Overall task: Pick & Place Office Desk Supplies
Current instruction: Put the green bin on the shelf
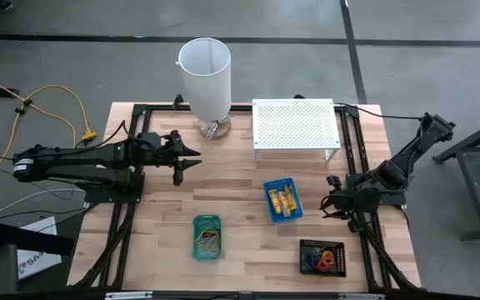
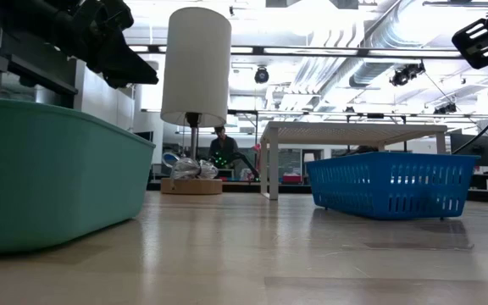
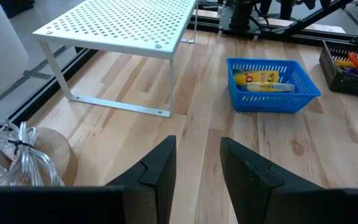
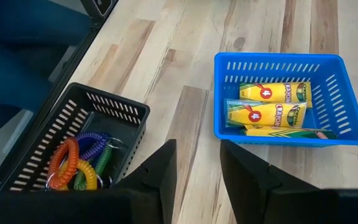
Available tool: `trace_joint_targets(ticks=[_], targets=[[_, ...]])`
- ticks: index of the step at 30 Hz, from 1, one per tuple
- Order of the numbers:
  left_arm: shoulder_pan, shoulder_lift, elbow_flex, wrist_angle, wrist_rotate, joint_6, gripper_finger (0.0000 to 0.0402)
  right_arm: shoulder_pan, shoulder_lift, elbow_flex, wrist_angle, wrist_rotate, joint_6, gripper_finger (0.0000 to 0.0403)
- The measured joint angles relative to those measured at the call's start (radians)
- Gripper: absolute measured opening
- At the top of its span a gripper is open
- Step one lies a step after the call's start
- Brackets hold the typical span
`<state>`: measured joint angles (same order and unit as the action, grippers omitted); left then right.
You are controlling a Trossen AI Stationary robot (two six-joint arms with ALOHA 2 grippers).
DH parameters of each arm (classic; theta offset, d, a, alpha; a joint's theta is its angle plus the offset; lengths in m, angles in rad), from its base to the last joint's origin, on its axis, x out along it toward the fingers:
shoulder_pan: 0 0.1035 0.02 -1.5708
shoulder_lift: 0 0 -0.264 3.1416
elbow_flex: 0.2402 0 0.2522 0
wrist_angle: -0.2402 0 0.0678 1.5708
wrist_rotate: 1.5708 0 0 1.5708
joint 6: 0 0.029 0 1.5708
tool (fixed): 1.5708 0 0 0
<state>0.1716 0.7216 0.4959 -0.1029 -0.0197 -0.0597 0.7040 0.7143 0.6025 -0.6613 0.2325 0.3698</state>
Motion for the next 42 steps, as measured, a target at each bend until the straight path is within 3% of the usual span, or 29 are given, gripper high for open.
trace_joint_targets(ticks=[34, 42], targets=[[0.0, 0.001, 0.0, -0.005, 0.0, -0.025, 0.0119, 0.0, 0.0, 0.0, 0.0, 0.0, 0.0, 0.0111], [0.0, 0.072, 0.0, -0.008, 0.042, -0.043, 0.0119, 0.0, 0.0, 0.0, 0.0, 0.0, 0.0, 0.0111]])
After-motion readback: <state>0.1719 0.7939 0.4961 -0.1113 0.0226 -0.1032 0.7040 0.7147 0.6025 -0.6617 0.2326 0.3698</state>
